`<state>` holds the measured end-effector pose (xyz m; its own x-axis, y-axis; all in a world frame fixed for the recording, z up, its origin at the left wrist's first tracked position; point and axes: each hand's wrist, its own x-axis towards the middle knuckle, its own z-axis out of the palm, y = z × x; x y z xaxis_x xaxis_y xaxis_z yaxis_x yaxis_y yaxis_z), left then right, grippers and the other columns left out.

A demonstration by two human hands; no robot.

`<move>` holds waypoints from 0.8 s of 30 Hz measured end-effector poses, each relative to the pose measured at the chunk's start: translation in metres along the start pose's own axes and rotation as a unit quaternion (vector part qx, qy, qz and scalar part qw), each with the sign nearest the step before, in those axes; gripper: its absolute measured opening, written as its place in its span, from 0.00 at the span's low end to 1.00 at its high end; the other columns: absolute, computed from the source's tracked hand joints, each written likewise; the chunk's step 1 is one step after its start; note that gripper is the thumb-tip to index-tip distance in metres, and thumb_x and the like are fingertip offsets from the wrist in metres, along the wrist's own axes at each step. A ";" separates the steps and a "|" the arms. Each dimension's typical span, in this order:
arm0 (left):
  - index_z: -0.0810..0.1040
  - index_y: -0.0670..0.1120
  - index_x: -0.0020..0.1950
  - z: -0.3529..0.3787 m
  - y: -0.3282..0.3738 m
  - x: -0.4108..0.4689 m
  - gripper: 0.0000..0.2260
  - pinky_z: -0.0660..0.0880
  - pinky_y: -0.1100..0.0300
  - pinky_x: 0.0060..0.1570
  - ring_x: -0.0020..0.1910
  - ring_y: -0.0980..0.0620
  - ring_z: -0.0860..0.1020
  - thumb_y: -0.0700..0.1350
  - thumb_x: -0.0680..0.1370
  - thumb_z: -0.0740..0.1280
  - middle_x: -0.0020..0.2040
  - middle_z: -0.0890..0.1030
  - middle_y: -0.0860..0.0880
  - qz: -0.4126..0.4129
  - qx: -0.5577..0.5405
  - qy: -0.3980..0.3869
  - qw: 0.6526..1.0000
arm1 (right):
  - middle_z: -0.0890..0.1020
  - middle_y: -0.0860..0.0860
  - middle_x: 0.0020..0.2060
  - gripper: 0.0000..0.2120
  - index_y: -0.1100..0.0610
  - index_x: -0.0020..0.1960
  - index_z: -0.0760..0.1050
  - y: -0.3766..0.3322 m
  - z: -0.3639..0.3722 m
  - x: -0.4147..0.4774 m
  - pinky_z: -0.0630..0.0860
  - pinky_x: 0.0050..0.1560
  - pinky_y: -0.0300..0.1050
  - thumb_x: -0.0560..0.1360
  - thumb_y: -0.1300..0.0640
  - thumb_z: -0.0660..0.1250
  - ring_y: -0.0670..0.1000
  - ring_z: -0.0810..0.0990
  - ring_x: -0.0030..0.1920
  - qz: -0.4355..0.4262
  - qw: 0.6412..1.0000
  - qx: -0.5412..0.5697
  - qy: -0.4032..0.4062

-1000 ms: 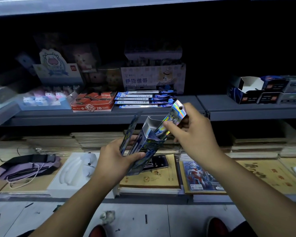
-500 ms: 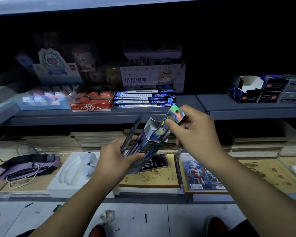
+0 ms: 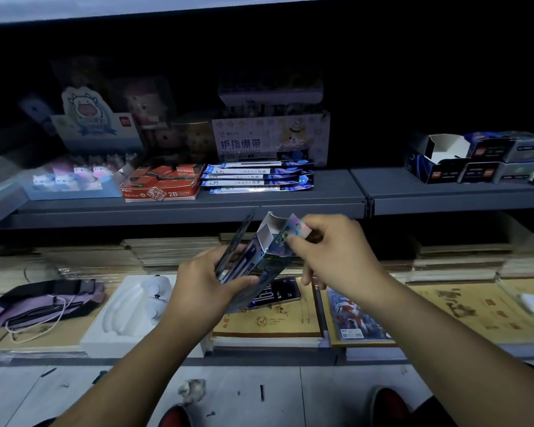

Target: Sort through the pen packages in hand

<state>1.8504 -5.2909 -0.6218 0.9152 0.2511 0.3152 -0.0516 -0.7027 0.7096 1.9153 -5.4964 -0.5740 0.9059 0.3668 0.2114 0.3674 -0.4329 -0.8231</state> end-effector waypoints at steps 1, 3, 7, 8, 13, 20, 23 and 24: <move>0.83 0.57 0.58 0.000 0.001 0.000 0.19 0.72 0.73 0.48 0.50 0.65 0.80 0.48 0.69 0.81 0.50 0.84 0.61 0.000 -0.002 0.002 1.000 | 0.82 0.60 0.27 0.08 0.56 0.42 0.79 -0.001 -0.002 0.000 0.76 0.23 0.45 0.80 0.58 0.69 0.54 0.81 0.23 0.001 1.000 0.001 0.013; 0.83 0.57 0.59 0.001 0.000 0.001 0.19 0.72 0.74 0.48 0.50 0.65 0.80 0.48 0.70 0.80 0.51 0.84 0.61 0.001 0.001 0.003 1.000 | 0.80 0.58 0.23 0.09 0.57 0.41 0.79 -0.002 -0.003 -0.001 0.75 0.23 0.44 0.80 0.58 0.70 0.53 0.79 0.20 0.007 1.000 0.001 0.012; 0.82 0.57 0.61 0.001 -0.002 0.000 0.19 0.69 0.78 0.45 0.50 0.64 0.80 0.49 0.71 0.79 0.52 0.84 0.59 0.008 0.021 -0.004 1.000 | 0.80 0.59 0.23 0.08 0.63 0.45 0.79 -0.004 -0.002 -0.003 0.73 0.21 0.42 0.81 0.59 0.69 0.51 0.77 0.18 0.022 1.000 0.003 -0.005; 0.82 0.56 0.61 0.000 -0.002 0.000 0.19 0.69 0.78 0.44 0.50 0.64 0.80 0.49 0.71 0.79 0.51 0.84 0.59 0.011 0.023 -0.004 1.000 | 0.80 0.59 0.23 0.08 0.64 0.47 0.80 -0.004 -0.002 -0.003 0.73 0.21 0.42 0.81 0.60 0.69 0.50 0.77 0.18 0.026 1.000 0.008 -0.010; 0.83 0.56 0.60 0.000 0.000 -0.003 0.19 0.68 0.80 0.42 0.48 0.68 0.77 0.48 0.71 0.80 0.46 0.81 0.63 0.032 0.031 -0.003 0.999 | 0.80 0.58 0.22 0.03 0.56 0.50 0.80 -0.004 0.000 -0.001 0.72 0.23 0.40 0.81 0.57 0.69 0.53 0.75 0.19 0.054 0.997 0.022 -0.044; 0.82 0.60 0.54 -0.001 0.001 -0.002 0.15 0.69 0.77 0.41 0.46 0.66 0.77 0.48 0.71 0.80 0.43 0.79 0.62 0.044 0.026 -0.003 0.999 | 0.80 0.58 0.22 0.09 0.55 0.52 0.81 -0.006 0.010 -0.007 0.70 0.22 0.37 0.85 0.59 0.62 0.49 0.75 0.18 0.055 0.996 0.007 -0.065; 0.82 0.59 0.51 0.000 0.001 -0.003 0.13 0.68 0.76 0.41 0.46 0.65 0.77 0.47 0.71 0.80 0.41 0.78 0.61 0.060 0.033 -0.010 0.998 | 0.79 0.59 0.21 0.10 0.57 0.54 0.81 -0.005 0.013 -0.006 0.69 0.21 0.37 0.85 0.60 0.61 0.50 0.74 0.17 0.067 0.996 0.015 -0.050; 0.82 0.58 0.51 0.000 0.002 -0.003 0.13 0.68 0.77 0.41 0.45 0.66 0.76 0.47 0.71 0.80 0.40 0.78 0.62 0.067 0.036 -0.008 0.997 | 0.78 0.59 0.21 0.09 0.58 0.53 0.80 -0.005 0.013 -0.006 0.69 0.21 0.37 0.85 0.60 0.61 0.50 0.75 0.17 0.071 0.996 0.017 -0.045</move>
<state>1.8476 -5.2932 -0.6219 0.9083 0.1413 0.3938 -0.1454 -0.7760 0.6138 1.9058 -5.4859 -0.5782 0.9250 0.3772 0.0456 0.2292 -0.4584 -0.8587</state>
